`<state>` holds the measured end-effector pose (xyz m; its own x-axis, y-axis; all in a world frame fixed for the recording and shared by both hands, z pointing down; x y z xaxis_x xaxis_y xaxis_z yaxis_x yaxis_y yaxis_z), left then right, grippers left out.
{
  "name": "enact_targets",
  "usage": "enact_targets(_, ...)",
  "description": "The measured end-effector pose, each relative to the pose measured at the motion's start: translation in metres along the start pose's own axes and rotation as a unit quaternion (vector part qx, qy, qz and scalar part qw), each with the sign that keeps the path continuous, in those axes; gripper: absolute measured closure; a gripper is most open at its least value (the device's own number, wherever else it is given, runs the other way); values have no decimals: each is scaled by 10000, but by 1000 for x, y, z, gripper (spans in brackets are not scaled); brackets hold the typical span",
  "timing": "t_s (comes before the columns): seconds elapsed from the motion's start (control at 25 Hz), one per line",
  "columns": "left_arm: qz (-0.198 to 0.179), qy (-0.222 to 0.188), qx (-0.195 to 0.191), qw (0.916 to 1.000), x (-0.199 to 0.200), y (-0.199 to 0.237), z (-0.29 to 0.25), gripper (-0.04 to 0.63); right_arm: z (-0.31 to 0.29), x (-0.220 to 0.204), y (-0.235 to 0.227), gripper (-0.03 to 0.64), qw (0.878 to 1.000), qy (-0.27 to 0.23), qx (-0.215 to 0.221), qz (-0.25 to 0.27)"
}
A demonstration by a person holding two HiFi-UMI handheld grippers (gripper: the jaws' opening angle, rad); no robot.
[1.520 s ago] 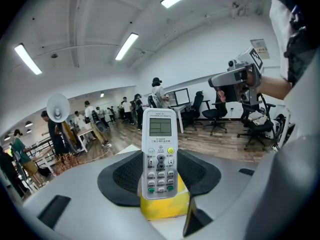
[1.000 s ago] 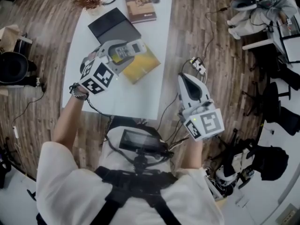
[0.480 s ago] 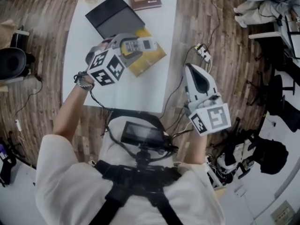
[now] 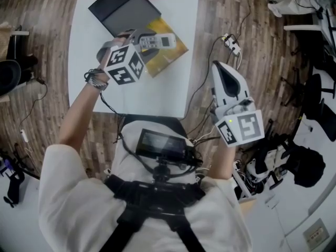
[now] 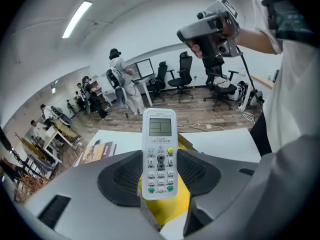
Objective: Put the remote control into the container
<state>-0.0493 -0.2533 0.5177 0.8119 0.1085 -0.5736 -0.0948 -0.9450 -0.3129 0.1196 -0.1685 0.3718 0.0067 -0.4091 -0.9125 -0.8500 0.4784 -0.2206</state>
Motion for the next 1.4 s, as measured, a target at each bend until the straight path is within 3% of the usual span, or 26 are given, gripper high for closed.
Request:
enact_targets(0.6, -275, 493, -587, 9967, -13, -13, -47, 365, -5, -12, -17, 614, 9996, 114, -66, -254)
enact_targets(1.04, -735, 1098, -1102, 9851, -27, -32, -79, 365, -3, -26, -29, 614, 9986, 212, -190, -440)
enact_targets(1.4, -910, 1427, -1261, 9775, -34, -38, -100, 364, 3, -36, -32, 614, 9974, 278, -338, -568)
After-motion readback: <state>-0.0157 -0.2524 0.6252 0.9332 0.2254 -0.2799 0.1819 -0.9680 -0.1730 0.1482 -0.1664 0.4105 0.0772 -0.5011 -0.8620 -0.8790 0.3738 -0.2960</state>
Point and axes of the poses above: the fingertips, and each gripper's own axes: z backward along the fingers, y to its left, x out of its top, the point moved 4 cm from there along z, backward along the fingers, and after that the axes turned 4 degrees about -z, right-handed, at the moved point
